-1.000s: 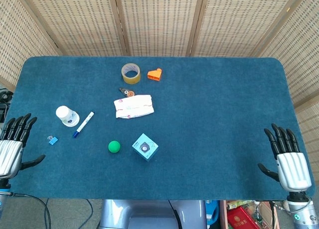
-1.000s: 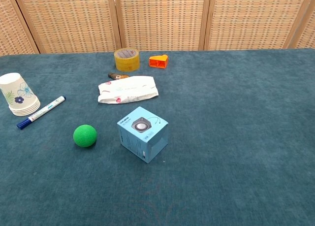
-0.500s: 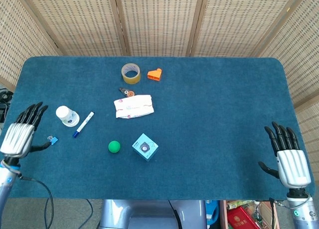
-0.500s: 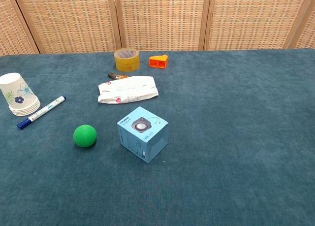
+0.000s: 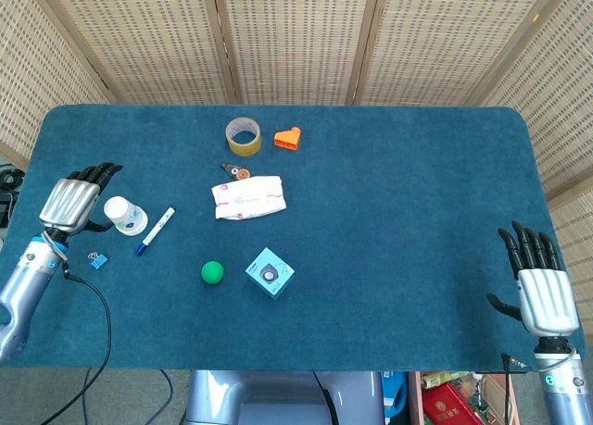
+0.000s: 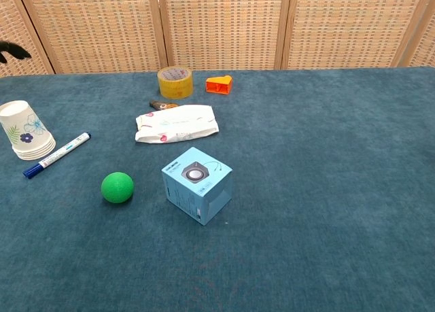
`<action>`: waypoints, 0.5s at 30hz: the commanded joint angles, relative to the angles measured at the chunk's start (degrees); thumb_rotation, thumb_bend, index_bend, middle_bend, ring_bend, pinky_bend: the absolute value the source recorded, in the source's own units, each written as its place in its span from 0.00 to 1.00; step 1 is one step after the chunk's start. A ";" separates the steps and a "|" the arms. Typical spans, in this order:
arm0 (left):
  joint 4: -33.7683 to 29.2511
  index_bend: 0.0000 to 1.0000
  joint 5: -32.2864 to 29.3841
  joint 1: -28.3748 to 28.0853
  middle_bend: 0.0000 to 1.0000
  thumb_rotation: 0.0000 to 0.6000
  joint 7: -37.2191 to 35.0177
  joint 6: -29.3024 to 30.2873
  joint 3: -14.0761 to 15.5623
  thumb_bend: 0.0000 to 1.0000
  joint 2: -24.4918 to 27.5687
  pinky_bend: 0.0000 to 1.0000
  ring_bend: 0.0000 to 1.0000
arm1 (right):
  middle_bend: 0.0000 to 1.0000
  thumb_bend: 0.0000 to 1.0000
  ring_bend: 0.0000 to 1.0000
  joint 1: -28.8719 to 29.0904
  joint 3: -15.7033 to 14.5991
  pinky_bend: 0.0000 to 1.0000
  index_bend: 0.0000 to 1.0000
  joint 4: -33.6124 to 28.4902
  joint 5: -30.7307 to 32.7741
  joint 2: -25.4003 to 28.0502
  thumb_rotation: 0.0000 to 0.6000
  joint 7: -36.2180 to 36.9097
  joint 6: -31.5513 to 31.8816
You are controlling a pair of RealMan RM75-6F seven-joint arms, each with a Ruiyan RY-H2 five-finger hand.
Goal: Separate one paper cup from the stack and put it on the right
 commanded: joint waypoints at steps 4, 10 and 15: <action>4.74 0.21 0.67 -2.11 0.18 1.00 -1.53 -3.58 2.21 0.07 -2.68 0.30 0.22 | 0.00 0.00 0.00 0.15 0.26 0.00 0.00 0.33 0.81 -0.32 1.00 -0.48 -0.35; 8.50 0.25 0.22 -2.24 0.22 1.00 -3.66 -4.68 3.15 0.06 -4.03 0.32 0.25 | 0.00 0.00 0.00 0.31 0.46 0.00 0.00 0.58 1.32 -0.44 1.00 -0.36 -0.62; 10.16 0.26 0.14 -2.70 0.23 1.00 -5.31 -5.31 3.54 0.07 -5.32 0.32 0.25 | 0.00 0.00 0.00 0.55 0.56 0.00 0.00 0.84 1.72 -0.52 1.00 -0.28 -1.12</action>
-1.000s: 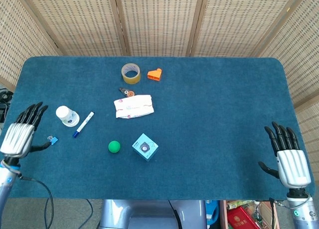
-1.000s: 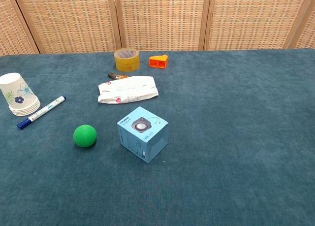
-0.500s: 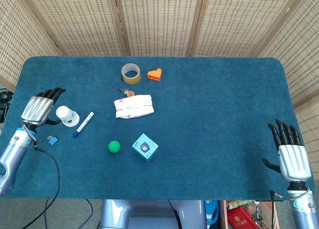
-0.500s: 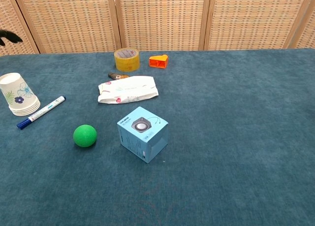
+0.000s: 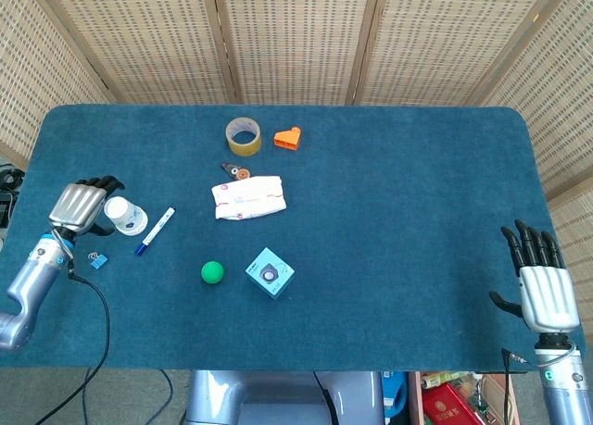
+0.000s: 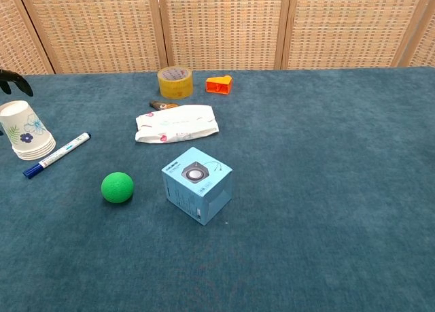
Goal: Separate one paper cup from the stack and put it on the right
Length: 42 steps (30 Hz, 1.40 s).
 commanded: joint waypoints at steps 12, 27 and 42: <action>3.66 0.41 -1.56 -1.54 0.39 1.00 -1.56 -0.81 -0.43 0.07 -3.01 0.39 0.38 | 0.00 0.00 0.00 0.23 0.16 0.00 0.00 0.58 0.85 -0.20 1.00 0.27 -0.55; 3.26 0.51 -4.63 -0.38 0.49 1.00 -1.55 0.84 -1.86 0.10 -1.74 0.45 0.48 | 0.00 0.00 0.00 0.45 0.04 0.00 0.00 0.62 1.36 -0.42 1.00 -0.08 -1.10; -20.19 0.52 -2.98 5.44 0.50 1.00 -44.50 7.20 -7.73 0.10 12.44 0.46 0.48 | 0.00 0.00 0.00 1.44 -0.69 0.00 0.00 2.99 -1.62 -1.44 1.00 1.94 -1.35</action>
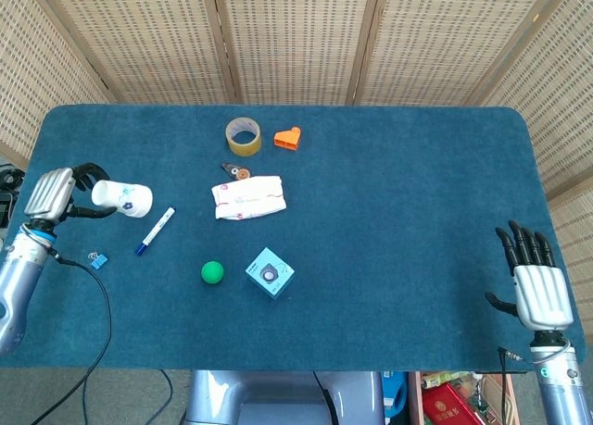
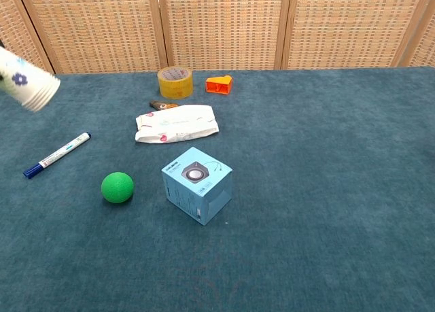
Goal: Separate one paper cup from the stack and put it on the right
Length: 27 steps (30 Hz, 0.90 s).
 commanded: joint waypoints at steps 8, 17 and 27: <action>-13.57 0.52 7.04 -2.01 0.50 1.00 -38.30 -5.76 -1.27 0.10 5.17 0.46 0.48 | 0.00 0.00 0.00 2.86 -0.23 0.00 0.02 8.53 -8.04 -0.92 1.00 5.35 1.83; -10.45 0.52 9.51 -11.24 0.50 1.00 -50.25 -13.09 -1.53 0.11 -3.68 0.46 0.48 | 0.04 0.00 0.00 7.05 1.27 0.00 0.15 14.05 -14.78 -0.27 1.00 11.54 4.55; -5.51 0.52 5.94 -20.63 0.50 1.00 -52.05 -20.37 -4.24 0.12 -13.97 0.46 0.48 | 0.17 0.00 0.06 15.18 2.61 0.10 0.30 22.45 -22.61 -0.81 1.00 18.84 5.64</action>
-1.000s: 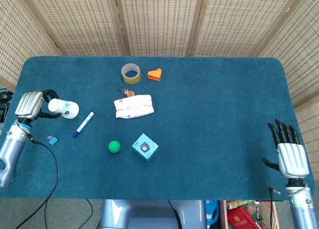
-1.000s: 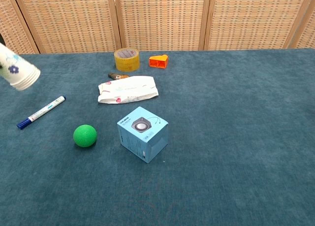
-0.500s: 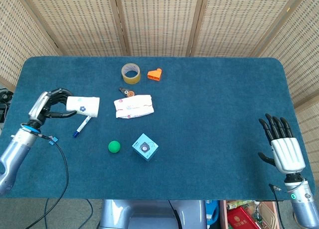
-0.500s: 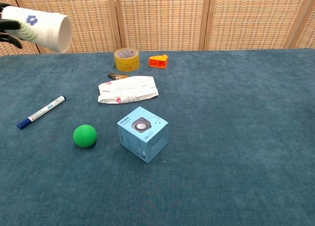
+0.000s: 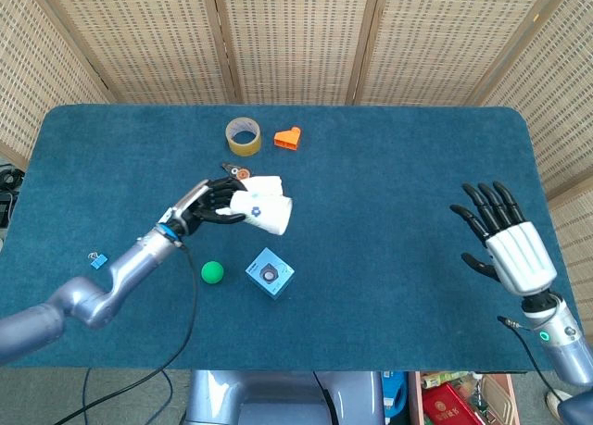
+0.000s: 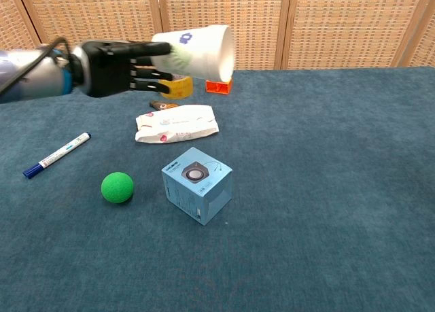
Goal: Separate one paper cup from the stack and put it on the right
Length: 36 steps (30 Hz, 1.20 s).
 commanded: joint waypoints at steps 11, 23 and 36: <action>2.79 0.52 -4.60 -6.85 0.50 1.00 4.05 -5.54 -2.87 0.13 -5.83 0.46 0.48 | 0.23 0.06 0.12 14.78 0.53 0.18 0.42 10.93 -8.49 -4.81 1.00 9.36 -3.07; 2.93 0.52 -7.27 -7.85 0.50 1.00 7.49 -7.13 -3.45 0.13 -7.53 0.46 0.48 | 0.20 0.13 0.13 23.74 -0.75 0.20 0.47 12.60 -11.77 -9.60 1.00 5.94 -7.48; 4.42 0.52 -7.67 -8.36 0.50 1.00 8.76 -8.07 -3.87 0.13 -9.44 0.46 0.48 | 0.23 0.28 0.13 28.40 -0.71 0.22 0.53 11.80 -10.31 -13.12 1.00 4.48 -9.36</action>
